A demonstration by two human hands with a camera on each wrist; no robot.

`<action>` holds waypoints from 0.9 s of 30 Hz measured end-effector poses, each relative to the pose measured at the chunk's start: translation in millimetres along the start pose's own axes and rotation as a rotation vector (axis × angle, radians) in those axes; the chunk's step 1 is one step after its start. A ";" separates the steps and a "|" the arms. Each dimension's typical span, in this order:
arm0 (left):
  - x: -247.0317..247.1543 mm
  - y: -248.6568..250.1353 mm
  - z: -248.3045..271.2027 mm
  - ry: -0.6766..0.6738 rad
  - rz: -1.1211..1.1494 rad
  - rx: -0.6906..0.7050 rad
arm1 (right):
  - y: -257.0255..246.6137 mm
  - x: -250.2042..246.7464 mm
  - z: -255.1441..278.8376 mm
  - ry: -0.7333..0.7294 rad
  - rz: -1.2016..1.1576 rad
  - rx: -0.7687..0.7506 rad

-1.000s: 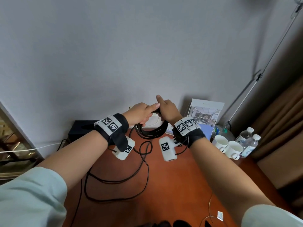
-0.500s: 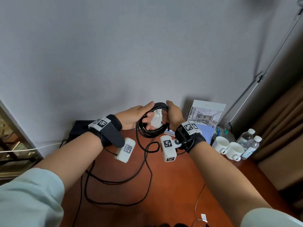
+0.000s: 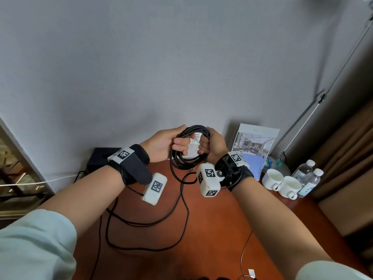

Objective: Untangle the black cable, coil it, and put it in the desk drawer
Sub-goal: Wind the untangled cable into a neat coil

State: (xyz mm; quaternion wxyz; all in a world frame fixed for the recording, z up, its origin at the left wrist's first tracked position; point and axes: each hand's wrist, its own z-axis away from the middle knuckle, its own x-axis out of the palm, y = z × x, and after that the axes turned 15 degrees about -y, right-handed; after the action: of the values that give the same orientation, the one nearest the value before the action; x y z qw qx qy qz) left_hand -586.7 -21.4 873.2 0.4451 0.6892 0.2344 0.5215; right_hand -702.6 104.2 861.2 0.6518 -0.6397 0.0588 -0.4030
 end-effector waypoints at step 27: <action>21.3 -20.8 -1.6 0.436 -0.443 -0.060 | 43.3 -11.7 4.1 0.111 -0.284 0.094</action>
State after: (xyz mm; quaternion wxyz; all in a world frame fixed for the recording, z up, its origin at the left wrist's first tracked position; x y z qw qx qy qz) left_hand -577.8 6.3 866.3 0.5074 0.4798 0.4534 0.5539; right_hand -688.5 108.3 818.6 0.6131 -0.5872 -0.0149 -0.5283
